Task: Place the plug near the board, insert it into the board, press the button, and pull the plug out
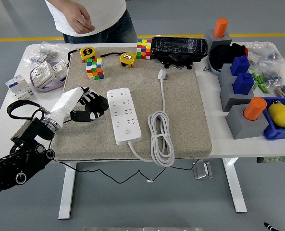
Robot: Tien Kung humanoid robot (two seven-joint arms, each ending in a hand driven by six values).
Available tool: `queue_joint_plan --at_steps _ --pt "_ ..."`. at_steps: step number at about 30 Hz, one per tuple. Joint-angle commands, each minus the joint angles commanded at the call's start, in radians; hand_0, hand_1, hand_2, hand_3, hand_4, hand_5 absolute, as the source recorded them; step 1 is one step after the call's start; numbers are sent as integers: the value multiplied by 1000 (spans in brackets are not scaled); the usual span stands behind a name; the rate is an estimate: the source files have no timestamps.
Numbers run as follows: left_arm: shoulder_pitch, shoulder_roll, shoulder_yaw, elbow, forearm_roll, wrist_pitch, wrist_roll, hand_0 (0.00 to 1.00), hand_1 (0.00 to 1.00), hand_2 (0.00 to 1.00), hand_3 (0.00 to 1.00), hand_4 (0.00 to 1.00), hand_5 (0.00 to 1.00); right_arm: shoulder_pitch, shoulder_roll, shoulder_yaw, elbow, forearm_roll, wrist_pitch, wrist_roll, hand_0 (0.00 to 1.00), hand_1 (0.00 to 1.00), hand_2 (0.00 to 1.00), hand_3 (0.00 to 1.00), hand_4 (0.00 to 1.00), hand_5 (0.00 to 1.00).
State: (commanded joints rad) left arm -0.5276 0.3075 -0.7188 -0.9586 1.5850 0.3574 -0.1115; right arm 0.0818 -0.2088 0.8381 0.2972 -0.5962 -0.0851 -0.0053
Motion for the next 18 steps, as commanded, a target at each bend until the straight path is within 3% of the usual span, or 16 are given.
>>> queue_joint_plan --at_steps 18 --pt "-29 -22 70 26 -3 -7 13 436 426 456 544 694 2 2 -3 -13 1 4 0 0 600 642 647 553 949 493"
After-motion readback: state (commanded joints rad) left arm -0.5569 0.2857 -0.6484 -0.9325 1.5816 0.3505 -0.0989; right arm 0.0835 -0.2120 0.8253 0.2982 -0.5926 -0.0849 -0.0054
